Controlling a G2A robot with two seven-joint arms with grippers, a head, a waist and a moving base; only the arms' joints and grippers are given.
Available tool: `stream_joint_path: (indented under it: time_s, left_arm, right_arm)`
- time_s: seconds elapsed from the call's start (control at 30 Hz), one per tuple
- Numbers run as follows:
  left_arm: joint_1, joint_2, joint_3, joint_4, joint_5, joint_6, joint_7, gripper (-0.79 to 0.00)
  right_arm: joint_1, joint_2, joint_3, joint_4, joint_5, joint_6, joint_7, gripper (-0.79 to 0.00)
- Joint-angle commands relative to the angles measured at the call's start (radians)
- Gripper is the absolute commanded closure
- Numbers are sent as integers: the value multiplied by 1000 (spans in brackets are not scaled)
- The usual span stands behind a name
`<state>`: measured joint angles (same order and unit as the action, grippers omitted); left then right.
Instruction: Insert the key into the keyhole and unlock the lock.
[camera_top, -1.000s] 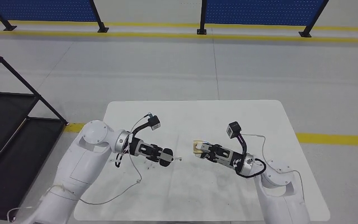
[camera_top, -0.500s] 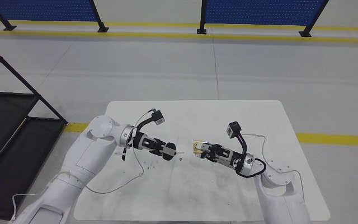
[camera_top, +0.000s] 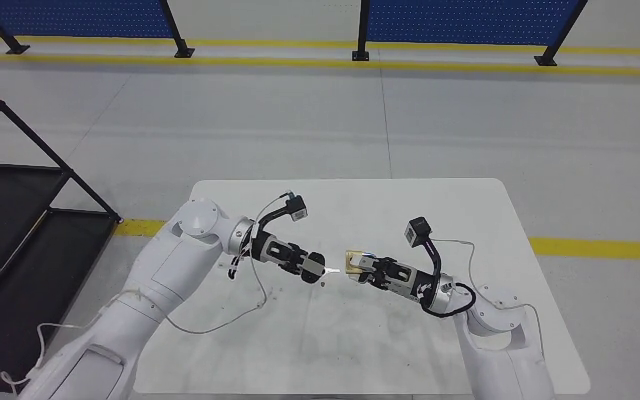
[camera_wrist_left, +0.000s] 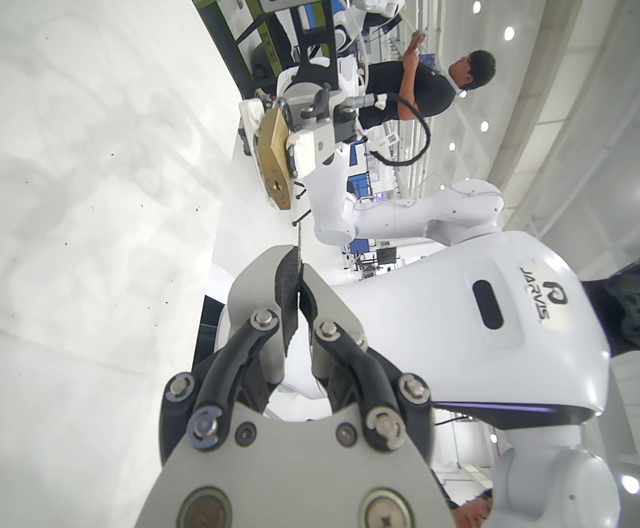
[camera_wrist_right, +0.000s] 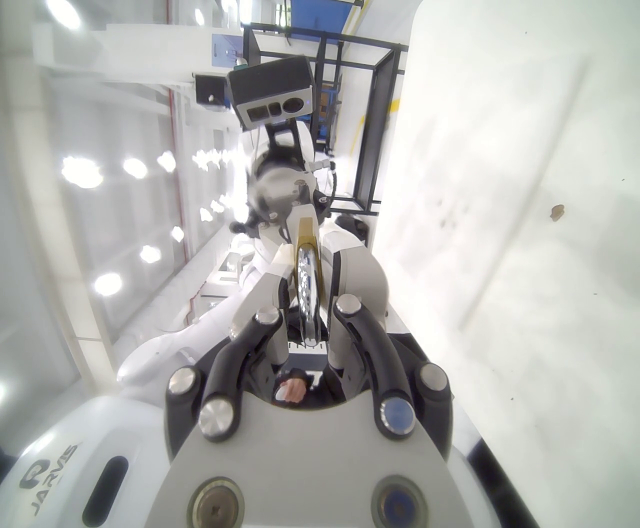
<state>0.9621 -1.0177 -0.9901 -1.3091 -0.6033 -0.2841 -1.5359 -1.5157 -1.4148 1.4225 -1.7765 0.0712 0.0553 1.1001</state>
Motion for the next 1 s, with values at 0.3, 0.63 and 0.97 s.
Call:
stream_joint_path:
  time_s: [0.3,0.63,0.97]
  left_arm:
    - [9,0,-2,-6,16,-1,39,0]
    - [18,0,-12,0,-6,-2,38,0]
    - [4,-9,5,30,-16,-4,34,0]
  right_arm:
    - [0,0,0,0,0,0,0,0]
    - [0,0,0,0,0,0,0,0]
    - [0,0,0,0,0,0,0,0]
